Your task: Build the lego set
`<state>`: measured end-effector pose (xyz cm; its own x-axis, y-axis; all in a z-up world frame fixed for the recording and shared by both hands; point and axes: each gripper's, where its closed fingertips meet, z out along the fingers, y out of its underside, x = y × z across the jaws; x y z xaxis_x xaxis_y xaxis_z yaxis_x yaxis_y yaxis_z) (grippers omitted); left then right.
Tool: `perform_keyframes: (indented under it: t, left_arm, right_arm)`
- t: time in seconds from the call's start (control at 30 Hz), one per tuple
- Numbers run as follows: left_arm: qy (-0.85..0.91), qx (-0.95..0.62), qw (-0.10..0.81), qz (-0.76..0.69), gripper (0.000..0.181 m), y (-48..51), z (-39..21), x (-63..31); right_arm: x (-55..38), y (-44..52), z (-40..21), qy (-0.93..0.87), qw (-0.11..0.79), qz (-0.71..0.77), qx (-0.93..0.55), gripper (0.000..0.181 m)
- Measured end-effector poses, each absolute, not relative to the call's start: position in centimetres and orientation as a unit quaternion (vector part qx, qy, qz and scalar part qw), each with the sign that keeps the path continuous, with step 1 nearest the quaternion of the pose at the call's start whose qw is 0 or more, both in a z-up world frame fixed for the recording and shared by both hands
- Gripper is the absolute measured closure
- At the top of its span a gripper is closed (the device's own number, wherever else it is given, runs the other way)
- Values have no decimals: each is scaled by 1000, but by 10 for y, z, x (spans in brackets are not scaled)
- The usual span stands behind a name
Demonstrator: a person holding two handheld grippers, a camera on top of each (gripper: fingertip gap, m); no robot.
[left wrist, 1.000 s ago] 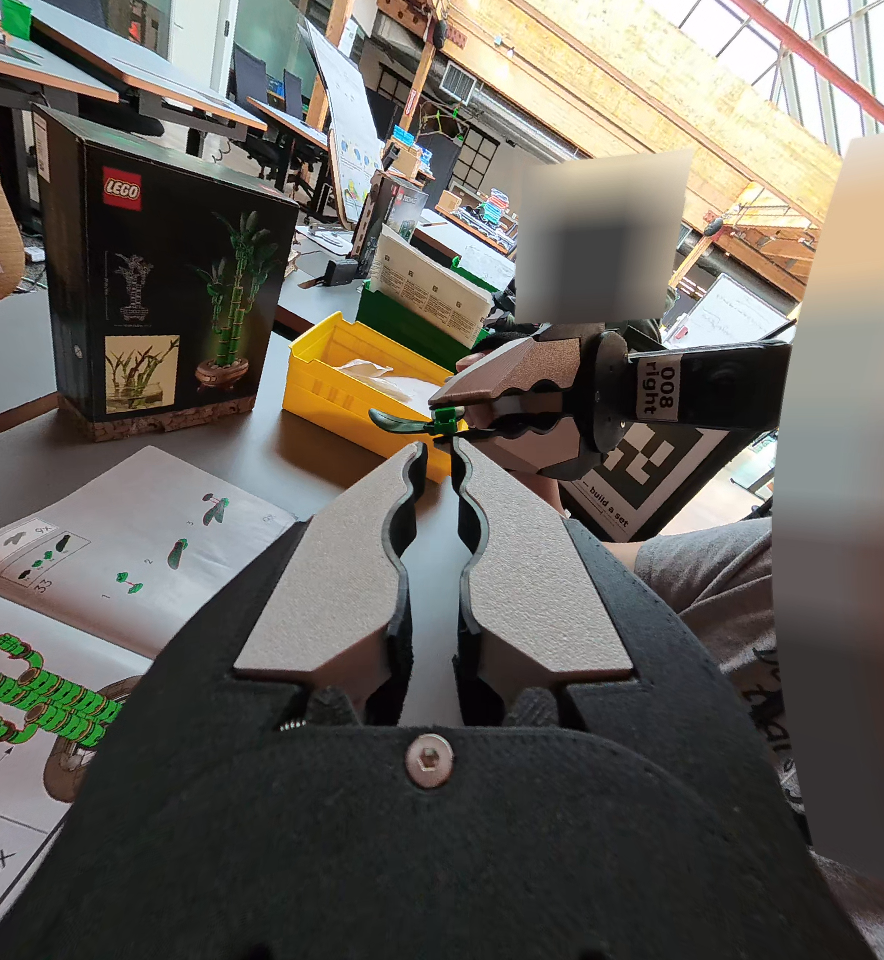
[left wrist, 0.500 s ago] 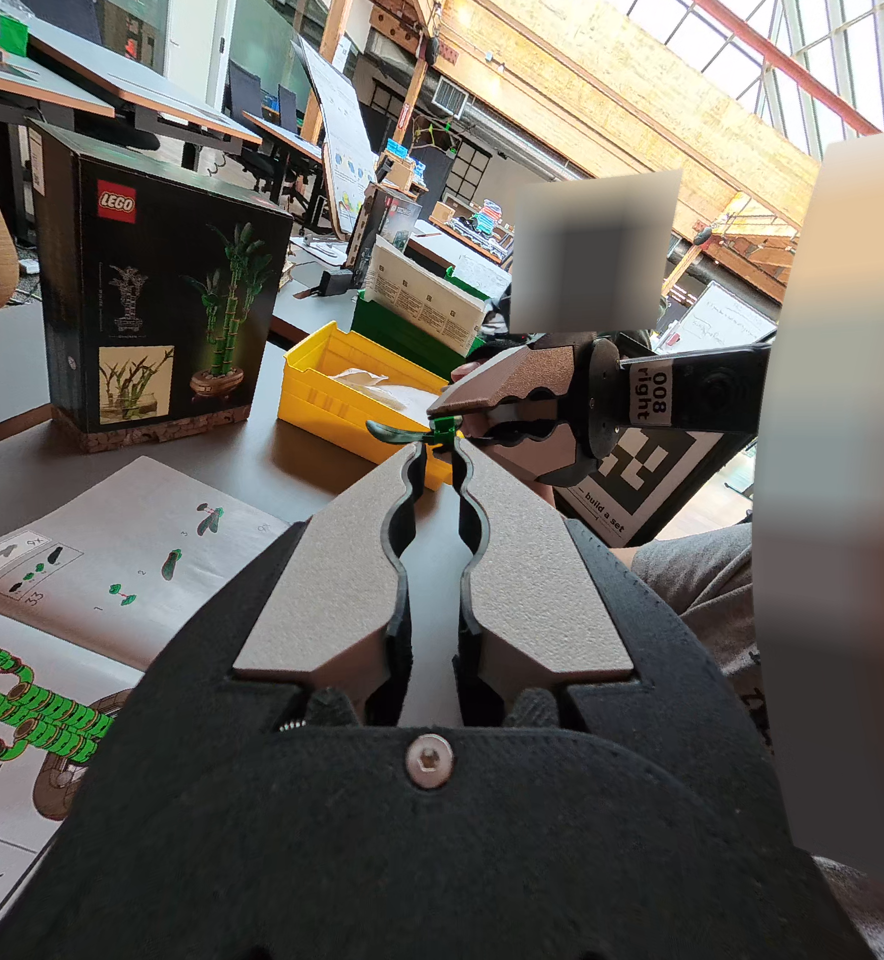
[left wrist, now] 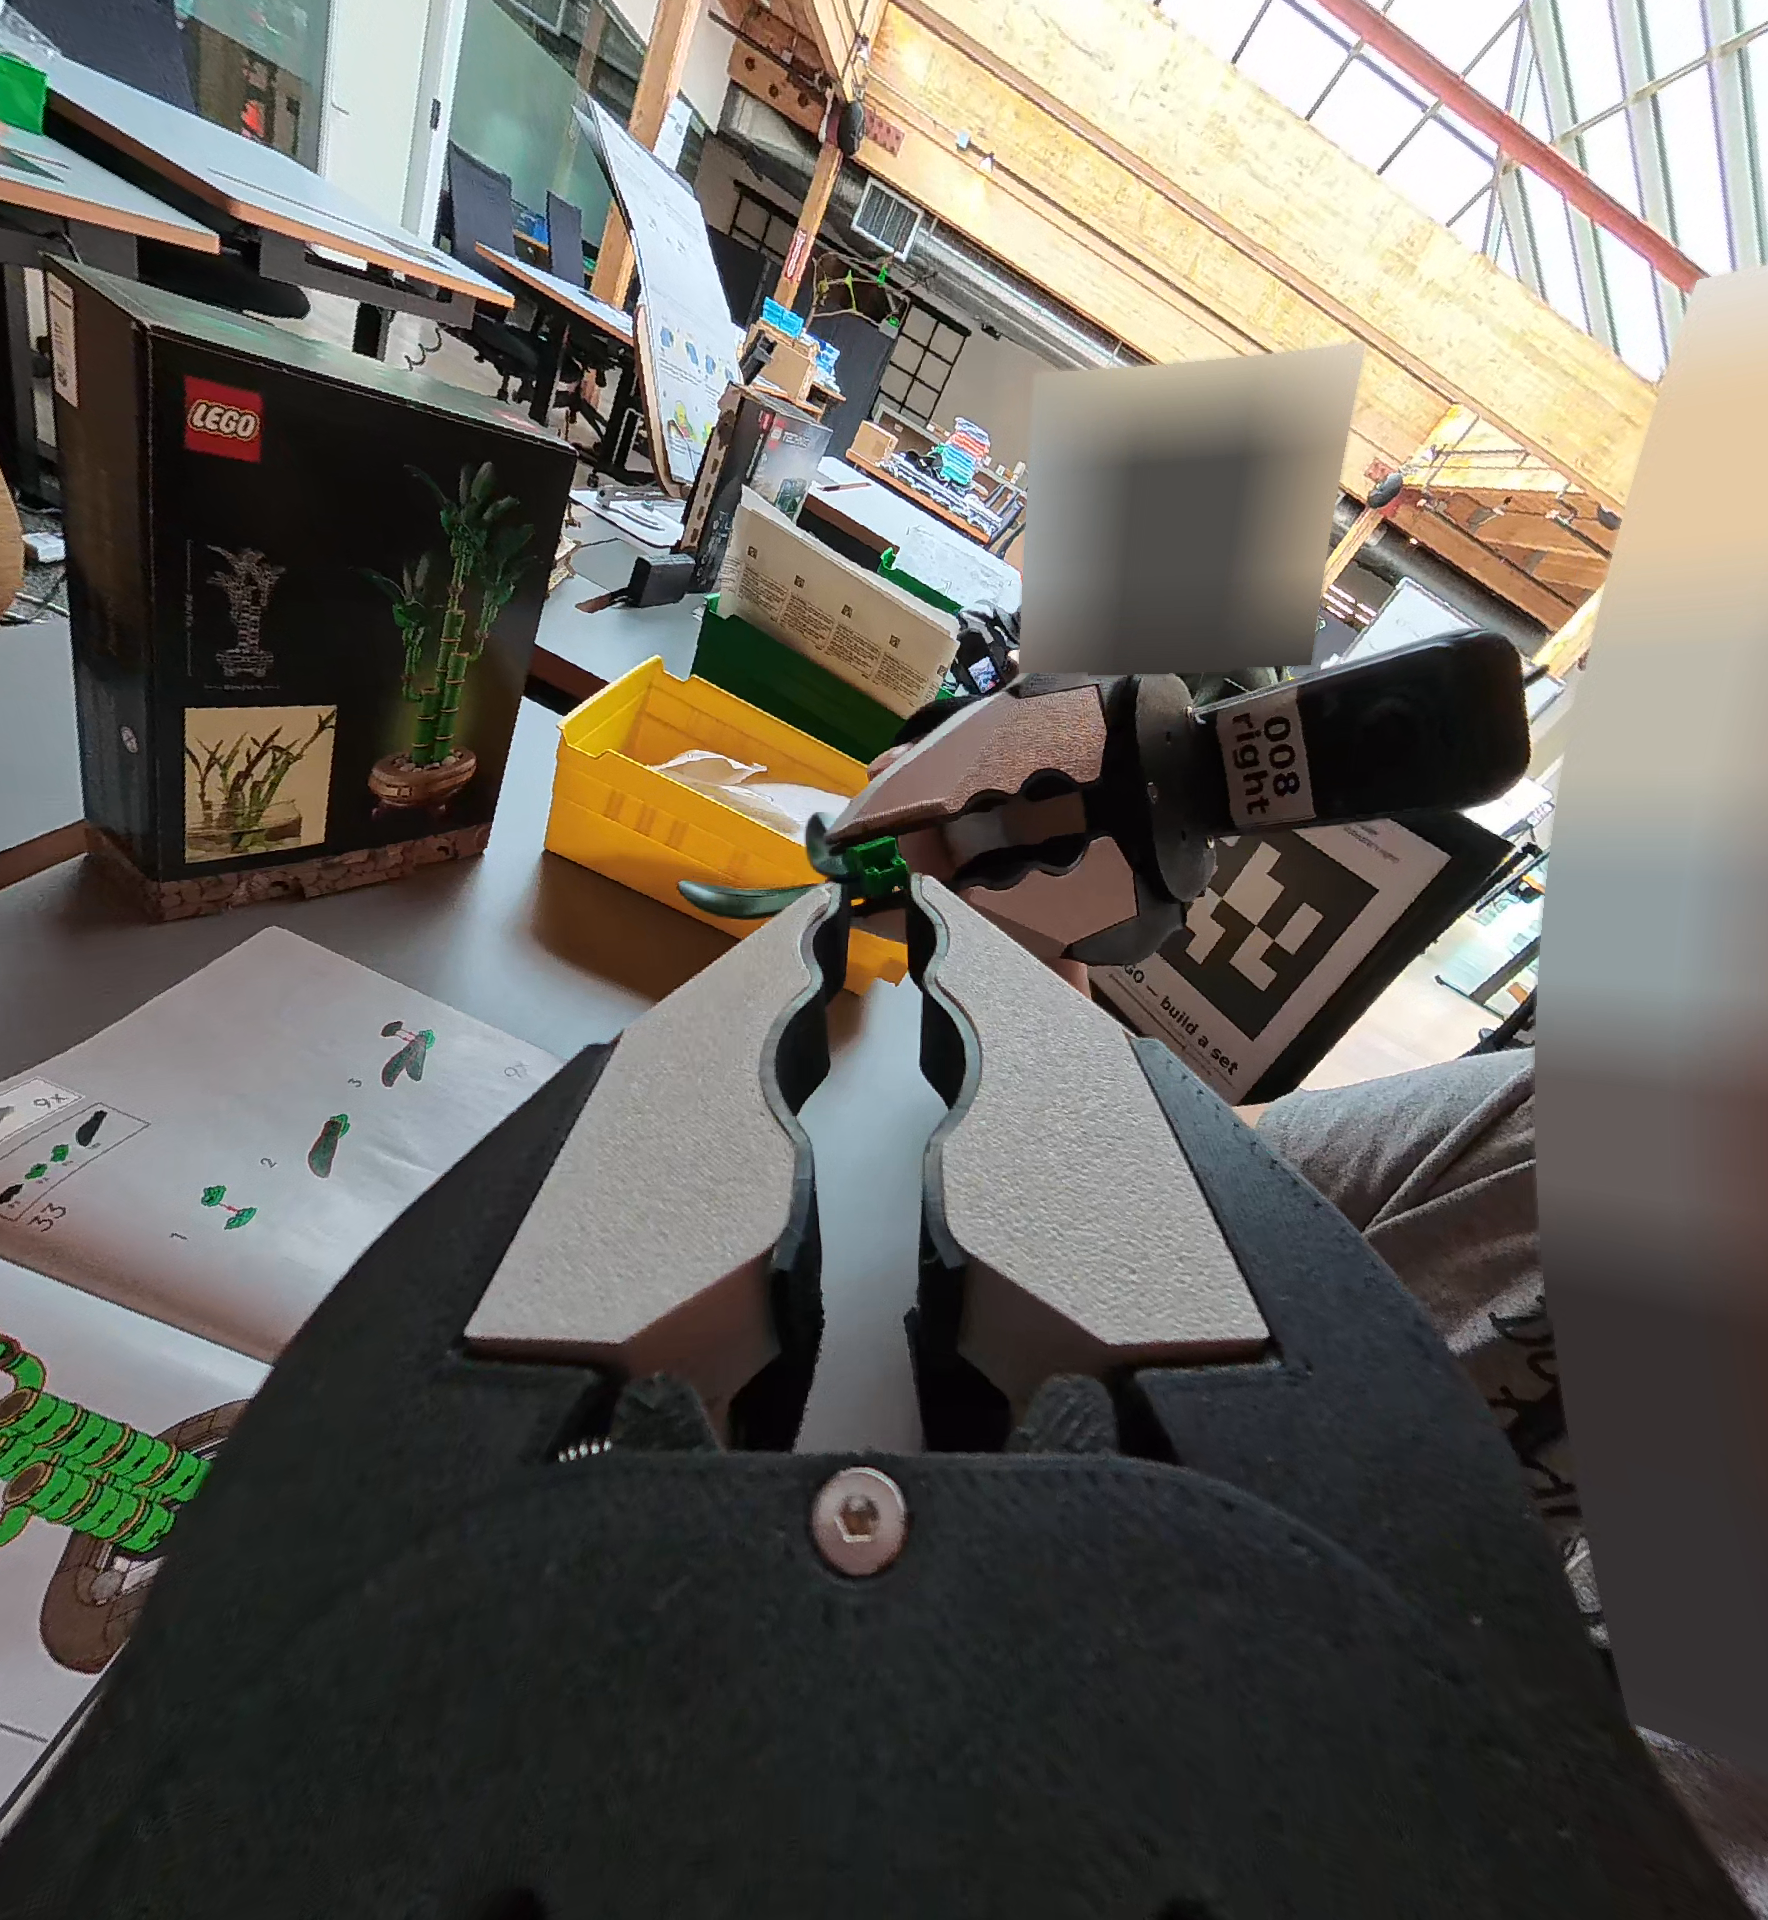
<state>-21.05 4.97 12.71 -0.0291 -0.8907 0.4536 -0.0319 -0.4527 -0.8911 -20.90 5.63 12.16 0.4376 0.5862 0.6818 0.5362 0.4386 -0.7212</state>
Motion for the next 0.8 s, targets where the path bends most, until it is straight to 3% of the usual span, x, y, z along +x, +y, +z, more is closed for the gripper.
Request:
perform_keyframes:
  t: [0.8]
  left_arm:
    - [379,-608,353,-601,172,54,123,-209]
  right_arm:
    - [-208,62,115,-532,652,6,-540,172]
